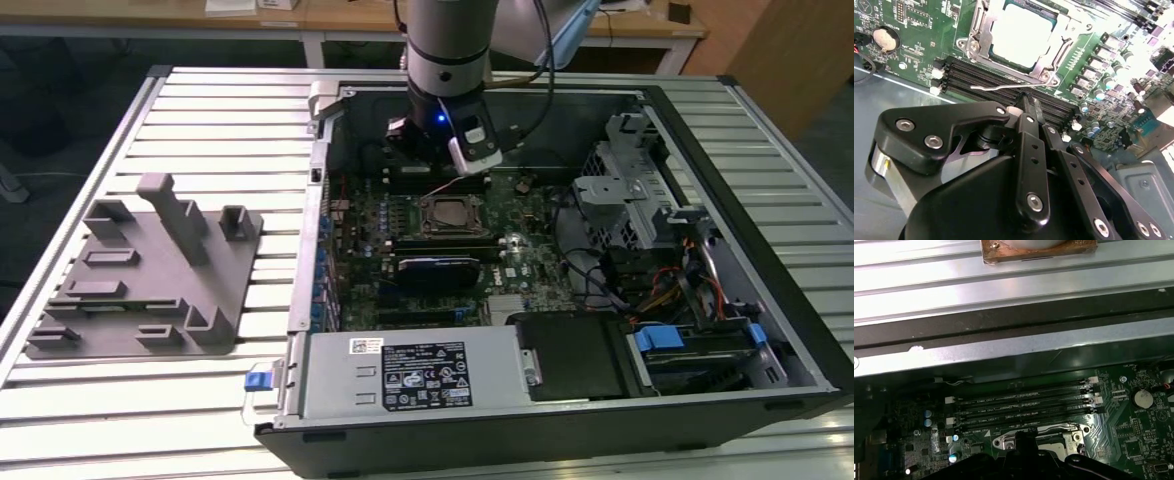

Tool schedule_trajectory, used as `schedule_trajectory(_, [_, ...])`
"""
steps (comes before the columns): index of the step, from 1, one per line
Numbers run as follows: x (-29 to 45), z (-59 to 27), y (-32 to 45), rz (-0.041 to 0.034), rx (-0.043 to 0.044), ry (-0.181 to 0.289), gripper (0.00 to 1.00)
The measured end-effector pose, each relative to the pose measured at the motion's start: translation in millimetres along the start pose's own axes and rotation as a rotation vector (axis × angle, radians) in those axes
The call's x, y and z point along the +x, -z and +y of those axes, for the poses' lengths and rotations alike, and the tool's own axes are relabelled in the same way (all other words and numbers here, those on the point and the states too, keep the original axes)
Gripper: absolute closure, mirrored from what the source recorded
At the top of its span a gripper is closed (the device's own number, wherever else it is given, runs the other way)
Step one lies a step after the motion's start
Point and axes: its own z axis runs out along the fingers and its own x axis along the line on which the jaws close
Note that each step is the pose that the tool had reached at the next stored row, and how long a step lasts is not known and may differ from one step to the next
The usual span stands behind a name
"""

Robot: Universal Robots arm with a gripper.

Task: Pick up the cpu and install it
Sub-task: 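Install the first cpu locking lever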

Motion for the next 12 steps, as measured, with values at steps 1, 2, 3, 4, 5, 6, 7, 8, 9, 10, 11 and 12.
schedule_trajectory(1, [0.0,0.0,0.0,0.0,0.0,0.0,0.89])
schedule_trajectory(2, [0.0,0.0,0.0,0.0,0.0001,0.0,0.89])
schedule_trajectory(3, [0.0,0.0,0.0,0.0,0.0001,0.0,0.89])
schedule_trajectory(4, [0.0,0.0,-0.1,0.0,-0.0001,0.0,0.89])
schedule_trajectory(5, [0.0,0.0,-0.1,-0.0001,-0.0001,0.0,0.89])
schedule_trajectory(6, [0.0,0.0,-0.3,-0.0001,-0.0002,0.0,0.89])
schedule_trajectory(7, [-0.1,-0.1,-0.8,-0.0003,-0.0005,0.0,0.89])
schedule_trajectory(8, [-0.2,-0.2,-1.2,-0.0003,-0.0005,0.0,0.89])
schedule_trajectory(9, [-0.4,-0.3,-1.6,-0.0001,-0.0002,0.0,0.89])
schedule_trajectory(10, [-0.6,-0.3,-2.1,-0.0001,-0.0002,0.0,0.89])
schedule_trajectory(11, [-1.0,-0.4,-2.5,-0.0001,-0.0001,0.0,0.89])
schedule_trajectory(12, [-1.3,-0.4,-2.9,-0.0001,-0.0001,0.0,0.89])
